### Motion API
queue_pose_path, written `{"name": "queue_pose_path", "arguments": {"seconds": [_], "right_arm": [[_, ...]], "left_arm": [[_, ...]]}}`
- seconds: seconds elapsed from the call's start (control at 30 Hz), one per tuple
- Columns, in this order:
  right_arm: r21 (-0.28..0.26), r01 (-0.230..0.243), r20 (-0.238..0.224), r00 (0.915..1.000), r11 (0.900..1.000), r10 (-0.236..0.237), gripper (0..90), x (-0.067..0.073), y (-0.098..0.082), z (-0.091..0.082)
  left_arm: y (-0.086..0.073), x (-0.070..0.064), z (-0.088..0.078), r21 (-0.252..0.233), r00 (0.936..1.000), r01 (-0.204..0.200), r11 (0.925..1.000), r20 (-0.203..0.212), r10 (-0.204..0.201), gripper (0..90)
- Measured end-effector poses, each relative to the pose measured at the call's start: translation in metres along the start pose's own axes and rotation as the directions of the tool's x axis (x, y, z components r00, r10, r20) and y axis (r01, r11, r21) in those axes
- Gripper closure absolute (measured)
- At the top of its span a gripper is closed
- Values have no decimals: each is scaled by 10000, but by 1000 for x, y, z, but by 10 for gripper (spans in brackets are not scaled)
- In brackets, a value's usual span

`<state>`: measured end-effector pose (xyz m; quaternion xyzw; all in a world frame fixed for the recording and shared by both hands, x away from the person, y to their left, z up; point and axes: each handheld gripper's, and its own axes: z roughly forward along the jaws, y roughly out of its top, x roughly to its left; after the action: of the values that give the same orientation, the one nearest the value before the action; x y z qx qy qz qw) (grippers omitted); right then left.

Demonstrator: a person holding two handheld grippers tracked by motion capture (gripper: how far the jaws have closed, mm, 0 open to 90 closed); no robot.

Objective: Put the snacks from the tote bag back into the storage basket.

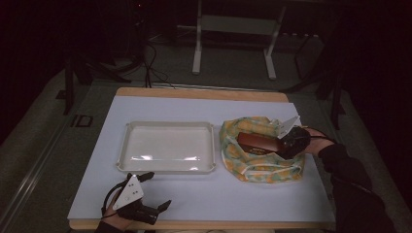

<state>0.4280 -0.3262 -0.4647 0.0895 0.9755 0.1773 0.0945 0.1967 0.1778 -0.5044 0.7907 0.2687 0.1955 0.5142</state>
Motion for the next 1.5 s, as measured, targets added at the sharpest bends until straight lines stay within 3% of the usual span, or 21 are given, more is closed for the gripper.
{"name": "queue_pose_path", "arguments": {"seconds": [0.37, 0.97, 1.4, 1.5], "right_arm": [[-364, 173, 257, 9995, 9992, -163, 430, -1, 3, -19], [-484, 392, 494, 9981, 9981, -368, 430, -2, 11, -46], [-700, 635, 888, 9944, 9955, -571, 431, -6, 30, -76], [-827, 867, 977, 9921, 9928, -785, 431, -5, 41, -86]], "left_arm": [[0, 0, 0, 14, 10000, -42, 10000, 12, 42, 0], [1, -1, 0, -43, 10000, -16, 10000, 2, 16, 0], [1, -1, 0, -25, 9999, -89, 10000, 50, 89, 0], [1, -1, 0, -39, 10000, -72, 10000, 42, 72, 0]]}}
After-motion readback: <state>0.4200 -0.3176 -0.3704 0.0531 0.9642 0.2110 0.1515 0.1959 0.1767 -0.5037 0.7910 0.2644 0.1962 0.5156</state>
